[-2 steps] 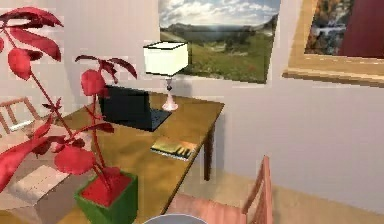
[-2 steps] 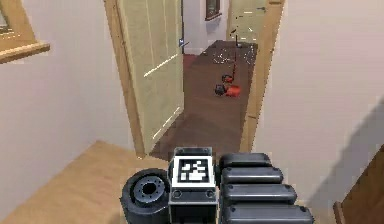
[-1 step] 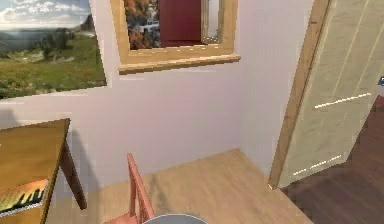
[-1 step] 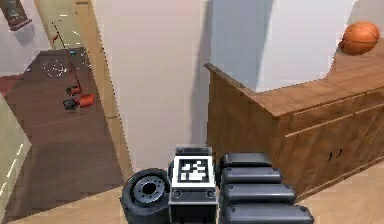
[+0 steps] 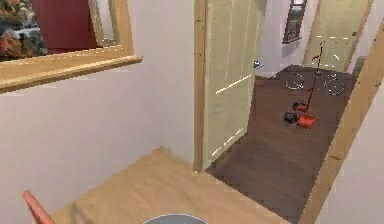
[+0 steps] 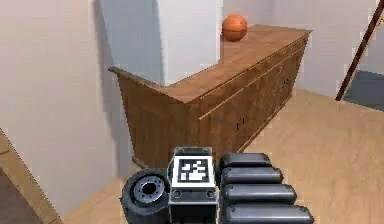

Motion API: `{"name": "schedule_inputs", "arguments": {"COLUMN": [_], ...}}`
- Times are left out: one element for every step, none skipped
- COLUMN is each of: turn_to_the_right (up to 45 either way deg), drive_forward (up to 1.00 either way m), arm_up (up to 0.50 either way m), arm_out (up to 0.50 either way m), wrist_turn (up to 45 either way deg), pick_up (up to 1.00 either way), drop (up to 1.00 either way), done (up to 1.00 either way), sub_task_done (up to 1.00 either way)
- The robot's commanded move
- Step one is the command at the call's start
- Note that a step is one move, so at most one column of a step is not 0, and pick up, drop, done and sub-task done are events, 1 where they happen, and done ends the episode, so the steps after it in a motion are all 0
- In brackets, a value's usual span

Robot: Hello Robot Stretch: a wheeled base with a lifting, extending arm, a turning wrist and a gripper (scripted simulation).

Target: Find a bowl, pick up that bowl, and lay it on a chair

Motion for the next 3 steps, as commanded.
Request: {"name": "schedule_inputs", "arguments": {"turn_to_the_right": [-45.0,-45.0,-21.0], "drive_forward": [0.00,0.00,0.00], "arm_up": [0.00,0.00,0.00], "arm_out": [0.00,0.00,0.00], "wrist_turn": [0.0,0.0,0.0], "pick_up": [0.00,0.00,0.00], "drop": [0.00,0.00,0.00], "done": [0.00,0.00,0.00], "sub_task_done": [0.00,0.00,0.00]}}
